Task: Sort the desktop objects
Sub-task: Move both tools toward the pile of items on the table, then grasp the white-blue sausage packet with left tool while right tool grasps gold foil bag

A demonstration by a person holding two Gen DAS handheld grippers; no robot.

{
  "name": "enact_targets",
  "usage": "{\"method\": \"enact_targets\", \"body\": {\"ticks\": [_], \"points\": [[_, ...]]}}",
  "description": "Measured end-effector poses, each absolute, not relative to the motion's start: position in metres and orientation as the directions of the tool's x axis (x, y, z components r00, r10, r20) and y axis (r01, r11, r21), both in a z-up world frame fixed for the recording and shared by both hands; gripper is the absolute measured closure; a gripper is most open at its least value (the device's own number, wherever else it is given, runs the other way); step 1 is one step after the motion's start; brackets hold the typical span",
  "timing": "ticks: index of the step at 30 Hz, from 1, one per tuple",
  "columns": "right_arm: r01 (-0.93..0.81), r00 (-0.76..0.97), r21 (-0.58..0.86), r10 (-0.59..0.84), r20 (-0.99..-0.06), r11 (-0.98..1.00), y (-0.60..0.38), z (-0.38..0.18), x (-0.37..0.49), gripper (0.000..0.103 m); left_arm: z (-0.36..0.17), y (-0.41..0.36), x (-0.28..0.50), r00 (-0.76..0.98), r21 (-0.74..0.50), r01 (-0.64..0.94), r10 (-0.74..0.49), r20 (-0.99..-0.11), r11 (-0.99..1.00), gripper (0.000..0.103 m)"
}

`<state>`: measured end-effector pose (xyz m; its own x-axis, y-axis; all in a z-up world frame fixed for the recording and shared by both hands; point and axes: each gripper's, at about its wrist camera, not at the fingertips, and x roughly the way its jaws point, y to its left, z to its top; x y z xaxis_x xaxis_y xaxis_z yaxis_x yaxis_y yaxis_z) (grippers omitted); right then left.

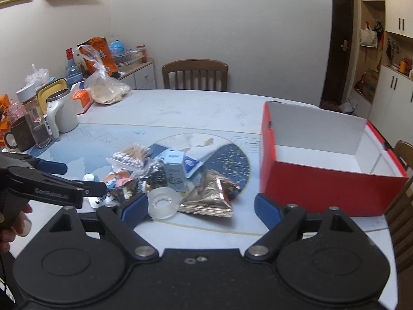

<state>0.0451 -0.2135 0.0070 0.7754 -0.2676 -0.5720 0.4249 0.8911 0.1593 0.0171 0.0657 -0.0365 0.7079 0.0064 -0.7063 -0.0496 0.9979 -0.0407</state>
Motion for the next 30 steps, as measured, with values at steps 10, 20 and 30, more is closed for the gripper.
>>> {"method": "enact_targets", "body": {"ticks": [10,20,30], "points": [[0.364,0.754,0.12,-0.217,-0.62,0.923,-0.195,-0.003,0.092,0.015,-0.058,0.105,0.038,0.673,-0.05,-0.064,0.007,-0.74,0.997,0.002],[0.369,0.727,0.097,-0.222,-0.65,0.924,-0.188,-0.018,0.122,0.016,-0.076,0.124,0.055,0.64,-0.059,-0.034,-0.024,-0.768,0.998,0.007],[0.536,0.635,0.081,-0.339,-0.694,0.84,-0.228,-0.042,0.132,0.018,-0.09,0.133,0.064,0.613,-0.085,-0.016,-0.057,-0.788,0.996,0.016]]}}
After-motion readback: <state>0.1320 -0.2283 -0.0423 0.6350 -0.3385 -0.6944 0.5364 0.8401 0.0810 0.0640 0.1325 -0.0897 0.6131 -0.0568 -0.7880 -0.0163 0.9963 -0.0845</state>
